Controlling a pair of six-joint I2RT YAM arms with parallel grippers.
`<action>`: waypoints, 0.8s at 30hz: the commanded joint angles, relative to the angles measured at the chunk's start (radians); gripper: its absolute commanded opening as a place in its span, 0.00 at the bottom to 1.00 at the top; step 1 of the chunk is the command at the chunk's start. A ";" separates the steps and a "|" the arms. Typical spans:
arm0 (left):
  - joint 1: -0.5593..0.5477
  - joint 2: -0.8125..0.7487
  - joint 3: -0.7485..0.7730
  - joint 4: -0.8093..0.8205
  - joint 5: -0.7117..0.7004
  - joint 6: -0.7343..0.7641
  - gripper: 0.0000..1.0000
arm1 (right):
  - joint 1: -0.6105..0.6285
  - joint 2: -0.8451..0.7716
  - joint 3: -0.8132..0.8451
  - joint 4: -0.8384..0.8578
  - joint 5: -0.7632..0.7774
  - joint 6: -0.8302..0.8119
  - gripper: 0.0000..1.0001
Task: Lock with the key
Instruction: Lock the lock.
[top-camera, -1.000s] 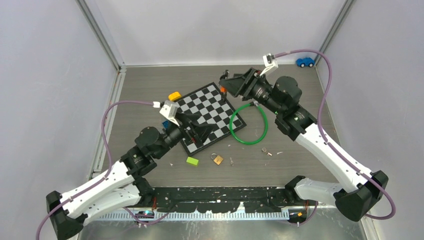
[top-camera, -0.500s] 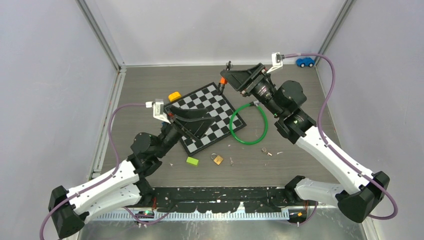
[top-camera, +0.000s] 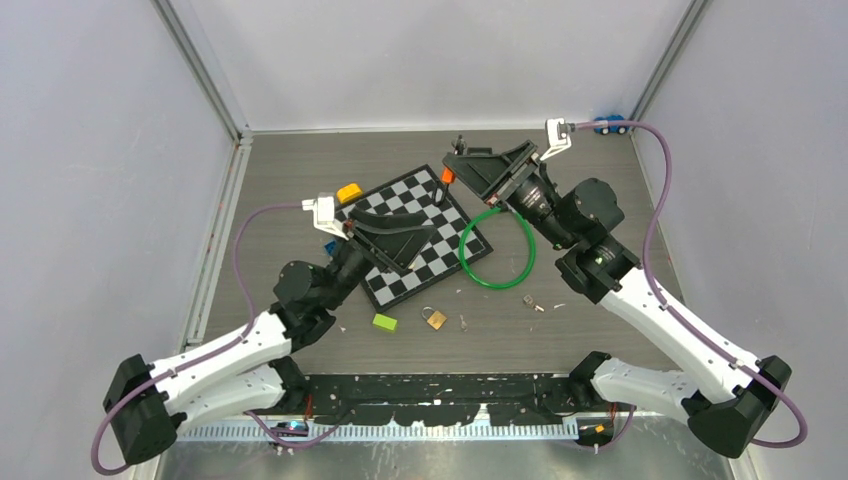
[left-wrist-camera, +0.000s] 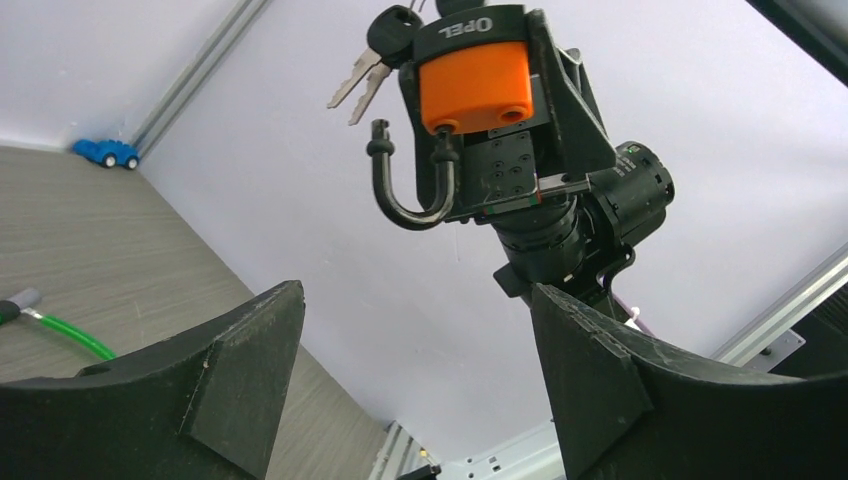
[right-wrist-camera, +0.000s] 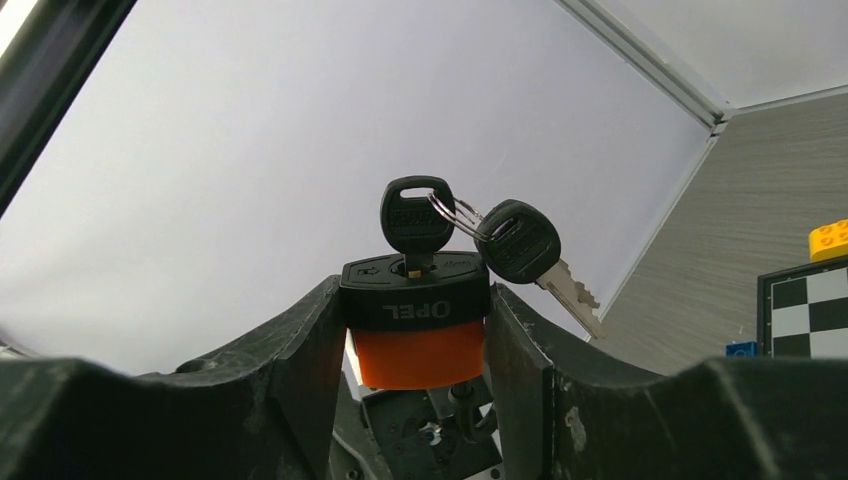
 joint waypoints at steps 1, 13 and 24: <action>0.003 0.021 0.014 0.115 0.009 -0.045 0.85 | 0.009 -0.039 0.003 0.122 -0.017 0.046 0.01; 0.003 0.063 0.036 0.162 0.062 -0.101 0.80 | 0.016 -0.042 -0.065 0.131 -0.018 0.050 0.01; 0.003 0.047 0.038 0.139 0.059 -0.126 0.66 | 0.016 -0.047 -0.092 0.108 -0.004 0.061 0.00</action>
